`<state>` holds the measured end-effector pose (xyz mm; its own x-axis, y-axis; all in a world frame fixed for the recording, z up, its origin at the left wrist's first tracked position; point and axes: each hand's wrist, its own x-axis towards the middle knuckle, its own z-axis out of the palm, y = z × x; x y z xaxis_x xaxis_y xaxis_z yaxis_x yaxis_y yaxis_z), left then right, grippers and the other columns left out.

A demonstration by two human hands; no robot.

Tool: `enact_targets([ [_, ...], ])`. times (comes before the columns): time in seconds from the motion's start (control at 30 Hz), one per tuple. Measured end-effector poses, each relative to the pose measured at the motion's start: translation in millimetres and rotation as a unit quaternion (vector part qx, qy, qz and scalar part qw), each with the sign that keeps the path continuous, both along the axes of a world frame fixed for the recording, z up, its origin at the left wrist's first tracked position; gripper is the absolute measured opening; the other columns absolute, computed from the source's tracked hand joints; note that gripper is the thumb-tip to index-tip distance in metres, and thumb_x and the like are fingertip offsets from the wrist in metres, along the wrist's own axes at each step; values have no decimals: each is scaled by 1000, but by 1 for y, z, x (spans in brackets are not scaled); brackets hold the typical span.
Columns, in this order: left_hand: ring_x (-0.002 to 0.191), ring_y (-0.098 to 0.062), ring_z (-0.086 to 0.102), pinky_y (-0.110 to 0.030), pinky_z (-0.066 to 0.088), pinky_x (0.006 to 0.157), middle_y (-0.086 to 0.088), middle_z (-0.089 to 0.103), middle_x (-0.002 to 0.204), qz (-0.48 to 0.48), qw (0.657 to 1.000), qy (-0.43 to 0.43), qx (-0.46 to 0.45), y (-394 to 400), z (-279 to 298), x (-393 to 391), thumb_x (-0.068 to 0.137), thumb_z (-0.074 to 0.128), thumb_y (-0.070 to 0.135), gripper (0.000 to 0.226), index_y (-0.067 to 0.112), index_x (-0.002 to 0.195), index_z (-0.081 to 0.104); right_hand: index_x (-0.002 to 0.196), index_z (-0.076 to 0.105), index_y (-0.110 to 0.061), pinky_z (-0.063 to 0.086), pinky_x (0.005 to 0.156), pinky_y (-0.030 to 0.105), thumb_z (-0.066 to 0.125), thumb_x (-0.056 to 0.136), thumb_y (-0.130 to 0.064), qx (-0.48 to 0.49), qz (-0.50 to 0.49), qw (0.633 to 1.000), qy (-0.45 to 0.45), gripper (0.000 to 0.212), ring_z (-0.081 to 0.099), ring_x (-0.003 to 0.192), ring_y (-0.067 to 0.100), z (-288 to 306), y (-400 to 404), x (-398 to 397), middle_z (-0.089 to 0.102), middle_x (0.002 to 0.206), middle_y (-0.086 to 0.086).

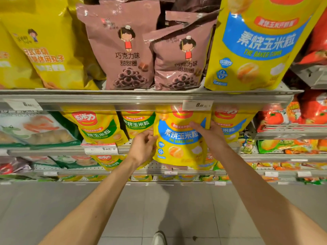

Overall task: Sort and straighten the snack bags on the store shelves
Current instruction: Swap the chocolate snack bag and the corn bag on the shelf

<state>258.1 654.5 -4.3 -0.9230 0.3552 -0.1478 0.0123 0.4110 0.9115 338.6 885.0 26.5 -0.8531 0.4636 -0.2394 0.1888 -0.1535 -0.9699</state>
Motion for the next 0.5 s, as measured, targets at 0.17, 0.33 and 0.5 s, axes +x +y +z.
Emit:
enact_targets([
  [0.17,59,-12,51,-46,57,68,12,53,56,22,1000,19,9,3,-20,-1,101,57,20,33,24,69,53,121,67,-20,56,63,18,81,87,-24,53,-5,999,-9,37,76,78,7,-13,-2,16,78,109,-7],
  [0.33,59,-20,60,-38,52,63,-1,64,62,33,998,40,23,6,-19,2,100,58,26,23,17,79,61,121,64,-5,48,47,13,80,87,-11,89,-26,995,-25,38,67,53,-2,-24,-13,23,75,102,13],
  [0.5,57,-13,59,-36,53,63,6,65,61,39,998,54,12,-5,-17,-6,104,55,21,27,22,78,61,128,59,-16,55,49,28,86,82,-24,75,-23,997,-17,53,72,54,21,-24,-16,7,76,113,5],
])
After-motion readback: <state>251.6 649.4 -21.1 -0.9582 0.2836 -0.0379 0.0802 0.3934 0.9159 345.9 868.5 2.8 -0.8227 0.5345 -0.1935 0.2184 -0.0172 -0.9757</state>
